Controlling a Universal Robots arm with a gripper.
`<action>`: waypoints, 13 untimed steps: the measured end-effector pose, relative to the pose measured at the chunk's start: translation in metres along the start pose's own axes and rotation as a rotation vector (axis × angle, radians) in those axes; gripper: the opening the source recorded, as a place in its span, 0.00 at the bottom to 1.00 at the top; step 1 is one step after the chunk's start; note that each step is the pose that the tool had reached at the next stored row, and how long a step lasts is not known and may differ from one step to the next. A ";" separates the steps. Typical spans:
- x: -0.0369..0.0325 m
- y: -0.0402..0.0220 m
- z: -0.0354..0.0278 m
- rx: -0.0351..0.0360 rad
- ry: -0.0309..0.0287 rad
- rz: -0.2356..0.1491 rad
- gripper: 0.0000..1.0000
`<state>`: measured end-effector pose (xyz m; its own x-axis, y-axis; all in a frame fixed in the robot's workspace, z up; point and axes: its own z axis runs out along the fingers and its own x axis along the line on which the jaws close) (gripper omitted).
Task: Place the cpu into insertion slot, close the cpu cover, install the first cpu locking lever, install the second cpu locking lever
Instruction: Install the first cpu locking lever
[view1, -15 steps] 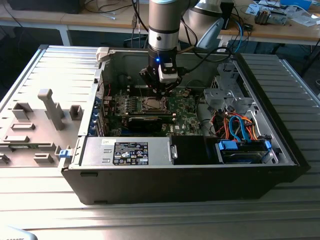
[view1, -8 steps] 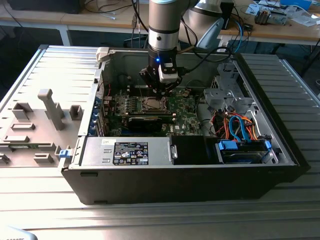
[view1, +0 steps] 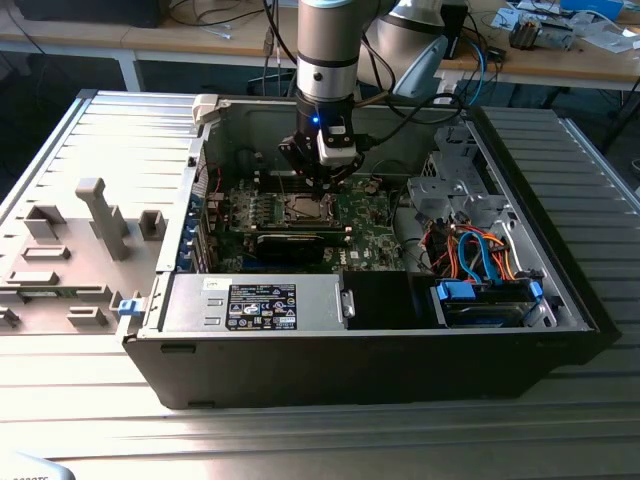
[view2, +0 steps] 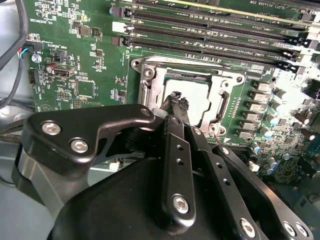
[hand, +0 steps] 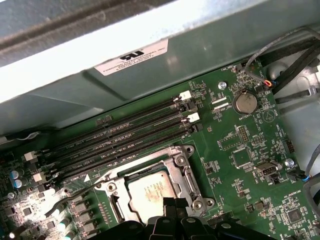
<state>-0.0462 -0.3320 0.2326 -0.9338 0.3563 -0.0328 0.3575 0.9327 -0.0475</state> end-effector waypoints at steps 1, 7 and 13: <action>0.0000 0.0000 0.0000 0.0000 0.0000 -0.001 0.11; 0.0000 0.0000 0.0000 -0.0001 -0.0002 -0.003 0.11; 0.0000 0.0000 0.0001 -0.0002 -0.0003 -0.006 0.11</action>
<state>-0.0462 -0.3320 0.2326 -0.9360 0.3504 -0.0328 0.3517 0.9349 -0.0475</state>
